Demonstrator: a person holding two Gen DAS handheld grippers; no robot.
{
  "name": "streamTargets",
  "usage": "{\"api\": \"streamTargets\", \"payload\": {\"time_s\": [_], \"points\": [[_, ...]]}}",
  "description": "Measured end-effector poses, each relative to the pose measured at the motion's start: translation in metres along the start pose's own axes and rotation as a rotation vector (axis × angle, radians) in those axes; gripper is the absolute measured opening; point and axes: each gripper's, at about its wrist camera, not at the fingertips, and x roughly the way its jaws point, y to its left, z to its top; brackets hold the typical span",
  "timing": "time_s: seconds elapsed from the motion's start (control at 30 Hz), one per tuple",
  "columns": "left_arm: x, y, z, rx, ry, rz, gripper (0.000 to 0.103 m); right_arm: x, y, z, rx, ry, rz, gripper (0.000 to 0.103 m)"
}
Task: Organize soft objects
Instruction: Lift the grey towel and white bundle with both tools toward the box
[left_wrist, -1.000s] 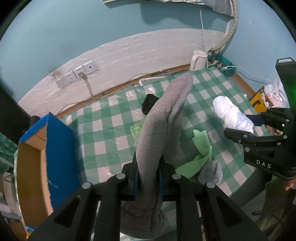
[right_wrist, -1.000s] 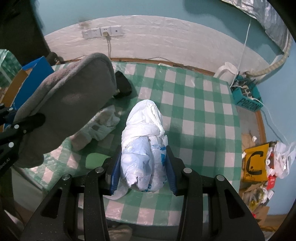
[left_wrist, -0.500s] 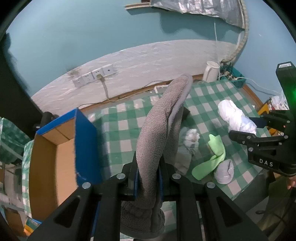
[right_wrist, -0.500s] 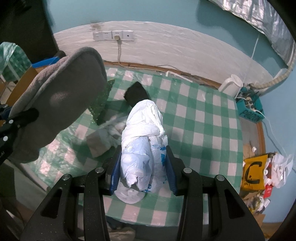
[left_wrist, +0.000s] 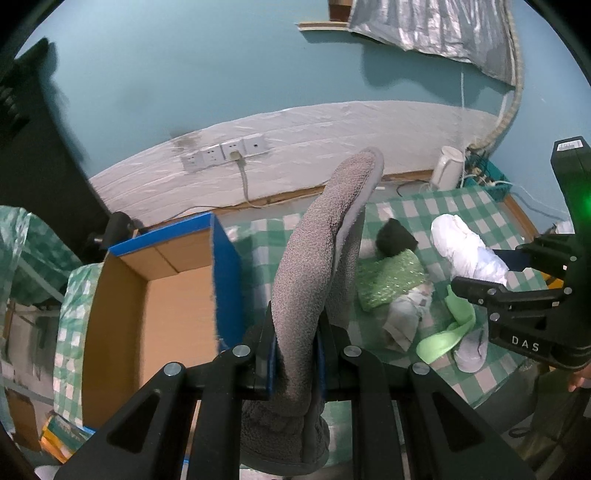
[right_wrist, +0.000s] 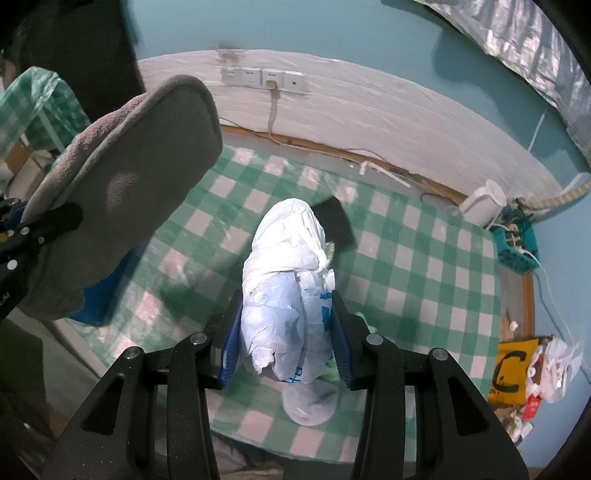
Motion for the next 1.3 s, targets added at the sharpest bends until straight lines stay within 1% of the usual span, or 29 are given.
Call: {"api": "streamTargets", "payload": {"time_s": [0.4,0.7,0.93,1.2,1.3], "points": [[-0.015,0.047,-0.001,-0.08,-0.036,0.038,0.016,0.0,0.055,0.033,-0.075,-0.019,0.055,0.042],[-0.023,0.087,-0.009,-0.141,-0.053,0.074,0.016,0.001,0.104,0.06,-0.135,-0.033,0.101,0.042],[-0.024,0.119,-0.025,-0.184,-0.038,0.116,0.016,0.008,0.146,0.077,-0.187,-0.033,0.134,0.042],[-0.018,0.149,-0.043,-0.218,-0.004,0.172,0.016,0.027,0.19,0.087,-0.235,-0.004,0.17,0.042],[-0.013,0.157,-0.05,-0.231,0.016,0.184,0.016,0.036,0.204,0.09,-0.241,0.015,0.203,0.042]]}}
